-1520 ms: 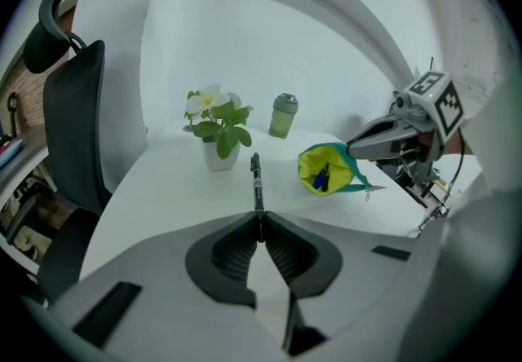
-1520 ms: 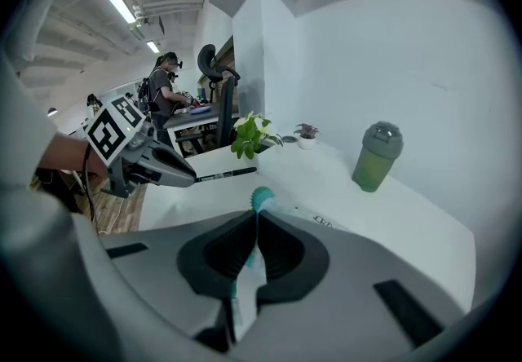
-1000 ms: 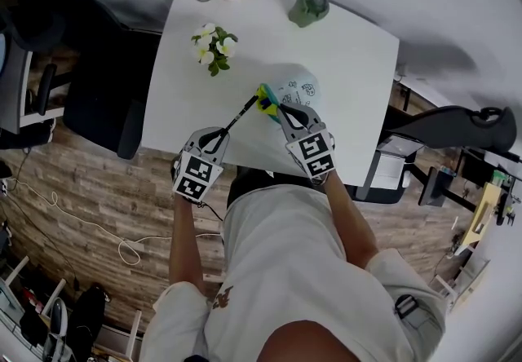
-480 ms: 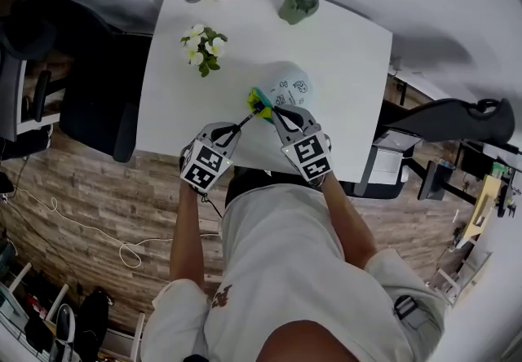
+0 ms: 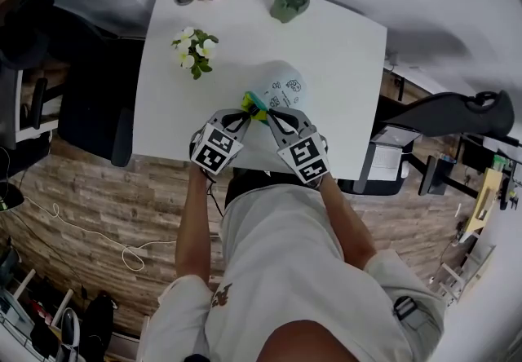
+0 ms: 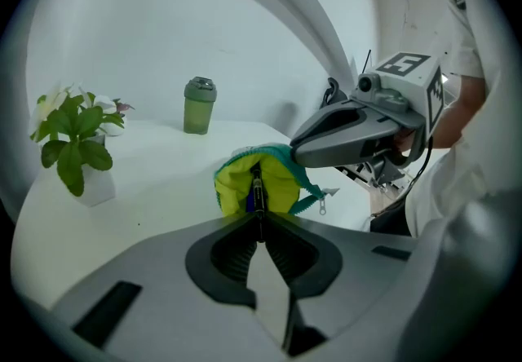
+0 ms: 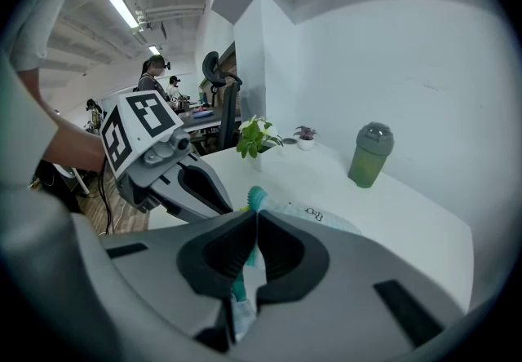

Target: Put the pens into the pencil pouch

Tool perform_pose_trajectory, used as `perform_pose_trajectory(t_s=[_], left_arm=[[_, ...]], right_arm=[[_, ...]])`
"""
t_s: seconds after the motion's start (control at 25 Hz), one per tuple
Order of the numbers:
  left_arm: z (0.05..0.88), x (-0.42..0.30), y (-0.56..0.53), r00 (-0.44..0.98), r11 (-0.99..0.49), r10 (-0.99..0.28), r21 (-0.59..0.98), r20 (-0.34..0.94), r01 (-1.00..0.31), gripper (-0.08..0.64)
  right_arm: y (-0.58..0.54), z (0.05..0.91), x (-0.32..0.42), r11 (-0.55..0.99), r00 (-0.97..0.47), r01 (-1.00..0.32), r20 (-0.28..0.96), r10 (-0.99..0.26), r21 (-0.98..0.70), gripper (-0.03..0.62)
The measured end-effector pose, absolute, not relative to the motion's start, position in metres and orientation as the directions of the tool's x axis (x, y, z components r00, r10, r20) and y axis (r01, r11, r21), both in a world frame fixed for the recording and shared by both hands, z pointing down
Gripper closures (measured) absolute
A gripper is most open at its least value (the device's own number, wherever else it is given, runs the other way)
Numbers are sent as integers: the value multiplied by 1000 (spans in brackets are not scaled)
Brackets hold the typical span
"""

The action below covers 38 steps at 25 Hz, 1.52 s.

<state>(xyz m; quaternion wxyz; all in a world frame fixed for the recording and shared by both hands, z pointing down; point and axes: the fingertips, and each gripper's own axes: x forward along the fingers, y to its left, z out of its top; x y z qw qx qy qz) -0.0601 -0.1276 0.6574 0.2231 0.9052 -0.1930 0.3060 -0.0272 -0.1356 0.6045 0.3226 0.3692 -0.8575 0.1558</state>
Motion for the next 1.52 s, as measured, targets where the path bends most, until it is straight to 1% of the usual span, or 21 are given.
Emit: perform_pose_trajectory(t_s=[0.48,1.04,1.28,1.52], left_arm=[[670,-29,-143,749,-801,-256,300,611,-518,532],[691,-22,-149,704,-767,-376,224,603,-602,521],[688,-36,-144,681,-742,-407,215,609,-635,462],[678,-54,-137,657,-713,-448,201,607,-672,436]], right_arm=[[-133,610,-25,676,-527,-735,668,-525,-47,581],[-134,630,-13,649,-489,-759,693,-530,-39,581],[-132,634,-14,644,-481,-764,694,-536,-33,580],[-131,639,-15,639,-470,-769,698,-541,-24,578]])
